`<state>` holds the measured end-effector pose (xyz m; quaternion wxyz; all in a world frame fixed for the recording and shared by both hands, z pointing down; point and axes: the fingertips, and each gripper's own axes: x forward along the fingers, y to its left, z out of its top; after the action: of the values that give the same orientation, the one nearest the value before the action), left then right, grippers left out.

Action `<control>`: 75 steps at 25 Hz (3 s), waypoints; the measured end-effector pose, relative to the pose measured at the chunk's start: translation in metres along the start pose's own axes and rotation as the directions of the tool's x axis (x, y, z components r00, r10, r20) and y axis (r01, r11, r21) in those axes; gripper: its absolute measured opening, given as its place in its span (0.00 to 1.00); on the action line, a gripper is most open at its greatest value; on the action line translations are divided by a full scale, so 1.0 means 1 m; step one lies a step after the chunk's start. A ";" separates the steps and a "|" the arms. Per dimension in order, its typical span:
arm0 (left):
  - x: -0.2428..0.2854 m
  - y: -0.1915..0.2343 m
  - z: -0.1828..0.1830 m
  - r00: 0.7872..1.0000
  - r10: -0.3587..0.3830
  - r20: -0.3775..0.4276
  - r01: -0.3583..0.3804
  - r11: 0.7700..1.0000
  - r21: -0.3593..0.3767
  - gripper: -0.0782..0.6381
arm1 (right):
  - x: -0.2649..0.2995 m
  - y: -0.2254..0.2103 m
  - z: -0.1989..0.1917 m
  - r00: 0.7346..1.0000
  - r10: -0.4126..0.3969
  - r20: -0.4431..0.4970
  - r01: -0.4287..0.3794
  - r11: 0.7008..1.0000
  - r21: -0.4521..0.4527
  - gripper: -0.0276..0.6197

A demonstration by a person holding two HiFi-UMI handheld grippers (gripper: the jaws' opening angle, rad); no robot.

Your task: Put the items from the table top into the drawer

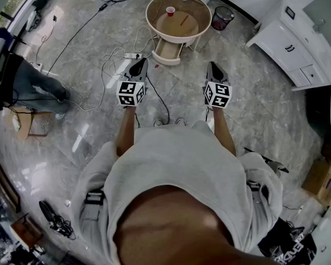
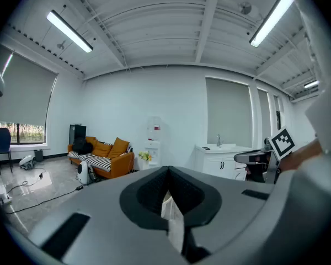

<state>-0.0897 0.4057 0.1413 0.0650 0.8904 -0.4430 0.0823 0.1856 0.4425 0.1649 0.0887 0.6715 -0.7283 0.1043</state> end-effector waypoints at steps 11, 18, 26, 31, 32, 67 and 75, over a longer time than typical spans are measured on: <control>0.005 0.006 0.003 1.000 0.012 0.023 -0.012 1.000 -0.010 0.13 | 0.005 0.012 -0.003 1.000 0.016 -0.008 -0.016 1.000 -0.025 0.08; 0.006 0.001 0.005 0.999 0.027 0.024 -0.027 1.000 -0.005 0.13 | -0.001 0.005 -0.009 1.000 0.027 -0.003 -0.027 1.000 0.002 0.08; 0.008 -0.022 -0.001 0.999 0.052 0.006 -0.052 0.999 -0.003 0.13 | -0.008 -0.005 -0.028 0.996 0.075 -0.043 -0.076 0.997 -0.013 0.08; 0.014 -0.042 -0.002 0.998 0.068 -0.004 -0.068 0.998 0.002 0.13 | -0.009 -0.021 -0.029 0.995 0.090 -0.038 -0.092 0.995 -0.037 0.08; 0.016 -0.046 -0.002 0.998 0.070 -0.006 -0.070 0.998 0.002 0.13 | -0.009 -0.025 -0.028 0.995 0.092 -0.035 -0.094 0.995 -0.043 0.08; 0.228 0.079 0.001 0.999 0.014 -0.048 -0.018 0.997 -0.072 0.13 | 0.216 -0.062 0.024 0.996 0.029 -0.080 -0.039 0.991 -0.125 0.08; 0.302 0.152 0.020 0.998 -0.031 -0.057 0.025 0.995 -0.094 0.13 | 0.313 -0.054 0.061 0.996 0.000 -0.085 -0.012 0.991 -0.136 0.08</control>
<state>-0.0303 0.0758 0.1895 0.1207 0.8897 -0.4318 0.0863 0.2138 0.1218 0.1917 0.1647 0.6565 -0.7314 0.0830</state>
